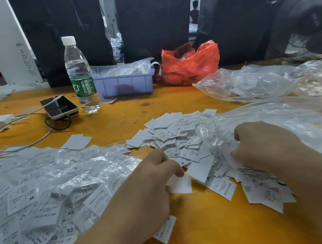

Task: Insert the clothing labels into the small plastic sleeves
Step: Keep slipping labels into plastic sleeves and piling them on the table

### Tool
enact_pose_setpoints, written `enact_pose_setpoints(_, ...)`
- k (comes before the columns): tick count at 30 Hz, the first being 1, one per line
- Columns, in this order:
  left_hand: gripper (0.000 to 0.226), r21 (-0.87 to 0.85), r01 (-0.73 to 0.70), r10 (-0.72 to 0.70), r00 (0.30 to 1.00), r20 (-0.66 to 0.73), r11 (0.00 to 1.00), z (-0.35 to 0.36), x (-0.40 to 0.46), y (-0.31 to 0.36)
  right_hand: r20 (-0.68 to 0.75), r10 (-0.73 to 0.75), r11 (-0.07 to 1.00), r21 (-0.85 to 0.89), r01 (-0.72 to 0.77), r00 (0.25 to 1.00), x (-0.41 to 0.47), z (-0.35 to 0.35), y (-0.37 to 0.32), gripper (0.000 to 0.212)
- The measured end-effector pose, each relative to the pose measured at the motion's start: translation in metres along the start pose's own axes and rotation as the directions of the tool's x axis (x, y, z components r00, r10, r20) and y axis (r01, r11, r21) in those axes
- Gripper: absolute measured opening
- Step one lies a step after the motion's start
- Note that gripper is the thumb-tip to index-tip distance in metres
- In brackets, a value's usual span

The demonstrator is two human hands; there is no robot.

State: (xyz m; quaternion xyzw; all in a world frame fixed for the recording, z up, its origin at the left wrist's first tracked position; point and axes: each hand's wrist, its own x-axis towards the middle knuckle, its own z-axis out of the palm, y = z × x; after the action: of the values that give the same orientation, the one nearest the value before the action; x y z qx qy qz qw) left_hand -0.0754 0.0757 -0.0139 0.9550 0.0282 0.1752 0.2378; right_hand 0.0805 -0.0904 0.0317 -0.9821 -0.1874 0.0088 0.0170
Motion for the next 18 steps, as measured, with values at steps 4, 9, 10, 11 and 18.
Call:
enact_pose_setpoints(4, 0.045, -0.034, -0.029, 0.027, 0.998, -0.055, 0.999, -0.001, 0.001, 0.002, 0.031, -0.048, 0.998, 0.052, 0.047, 0.998, 0.001, 0.002, 0.0, 0.016)
enact_pose_setpoints(9, 0.046, -0.029, -0.059, 0.054, 0.984, -0.171, 0.998, -0.007, -0.002, 0.001, 0.016, -0.111, 0.991, 0.081, 0.109, 0.994, 0.0, 0.01, -0.004, 0.027)
enact_pose_setpoints(10, 0.044, -0.033, -0.057, 0.051, 0.984, -0.172, 0.998, -0.007, -0.001, 0.0, 0.009, -0.118, 0.99, 0.083, 0.117, 0.993, 0.0, 0.011, -0.005, 0.029)
enact_pose_setpoints(11, 0.045, -0.042, -0.048, 0.04, 0.984, -0.175, 0.998, -0.007, 0.0, -0.001, 0.016, -0.118, 0.989, 0.09, 0.116, 0.993, 0.0, 0.011, -0.005, 0.027)
enact_pose_setpoints(18, 0.033, -0.113, 0.006, -0.032, 0.971, -0.235, 0.994, 0.001, -0.002, -0.005, 0.087, -0.14, 0.982, 0.139, 0.127, 0.986, 0.001, 0.009, -0.007, 0.013)
